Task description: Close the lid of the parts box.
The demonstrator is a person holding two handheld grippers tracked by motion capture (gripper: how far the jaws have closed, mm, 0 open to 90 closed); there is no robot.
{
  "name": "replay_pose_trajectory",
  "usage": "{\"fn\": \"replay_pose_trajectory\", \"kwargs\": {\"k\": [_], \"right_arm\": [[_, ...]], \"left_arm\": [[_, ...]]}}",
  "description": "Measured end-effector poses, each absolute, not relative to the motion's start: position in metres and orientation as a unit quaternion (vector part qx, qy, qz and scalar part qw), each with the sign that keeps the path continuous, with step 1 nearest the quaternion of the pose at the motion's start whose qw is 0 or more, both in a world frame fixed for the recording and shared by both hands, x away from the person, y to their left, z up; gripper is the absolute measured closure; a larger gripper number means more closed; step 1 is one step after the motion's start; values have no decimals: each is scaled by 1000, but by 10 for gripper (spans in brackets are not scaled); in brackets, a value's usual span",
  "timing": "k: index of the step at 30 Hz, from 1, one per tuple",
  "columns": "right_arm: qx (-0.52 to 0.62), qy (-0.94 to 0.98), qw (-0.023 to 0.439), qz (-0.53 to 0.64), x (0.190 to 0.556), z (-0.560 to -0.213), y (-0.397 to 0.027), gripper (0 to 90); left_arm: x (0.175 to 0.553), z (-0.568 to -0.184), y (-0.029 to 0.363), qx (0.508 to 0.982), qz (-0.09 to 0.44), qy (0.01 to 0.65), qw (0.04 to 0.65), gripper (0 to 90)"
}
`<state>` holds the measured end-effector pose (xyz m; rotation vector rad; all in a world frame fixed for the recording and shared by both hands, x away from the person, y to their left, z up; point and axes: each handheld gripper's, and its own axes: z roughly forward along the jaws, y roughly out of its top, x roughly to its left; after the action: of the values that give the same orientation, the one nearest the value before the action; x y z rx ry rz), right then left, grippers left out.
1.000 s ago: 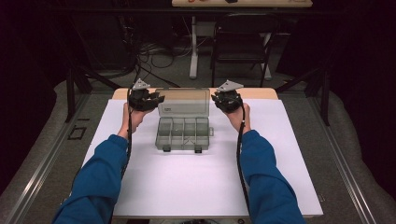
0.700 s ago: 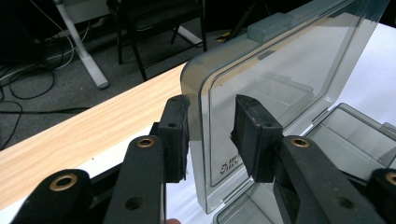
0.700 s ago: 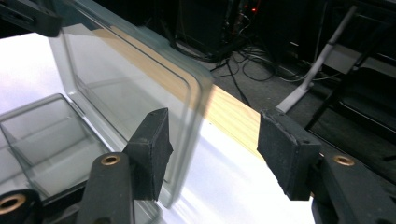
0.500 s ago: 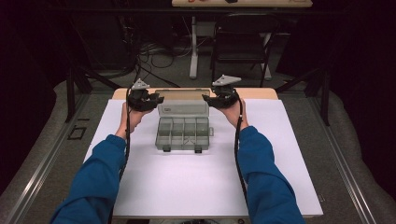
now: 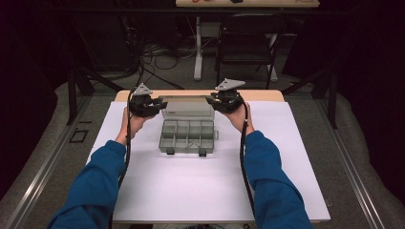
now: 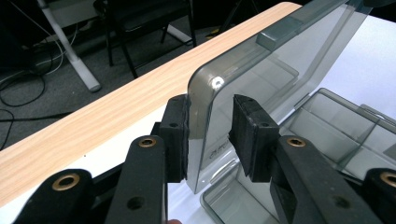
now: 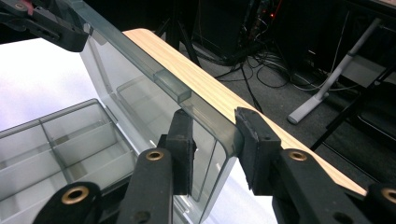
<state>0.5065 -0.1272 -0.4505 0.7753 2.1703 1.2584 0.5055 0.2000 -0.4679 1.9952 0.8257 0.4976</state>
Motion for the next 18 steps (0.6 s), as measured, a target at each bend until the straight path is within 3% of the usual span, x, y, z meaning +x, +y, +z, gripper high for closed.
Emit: {"fn": "replay_pose_trajectory", "kwargs": {"k": [18], "right_arm": [[255,811,248,465,487,-455,-132,698]], "left_arm": [[486,-471,200,810,212,319,444,649]]}}
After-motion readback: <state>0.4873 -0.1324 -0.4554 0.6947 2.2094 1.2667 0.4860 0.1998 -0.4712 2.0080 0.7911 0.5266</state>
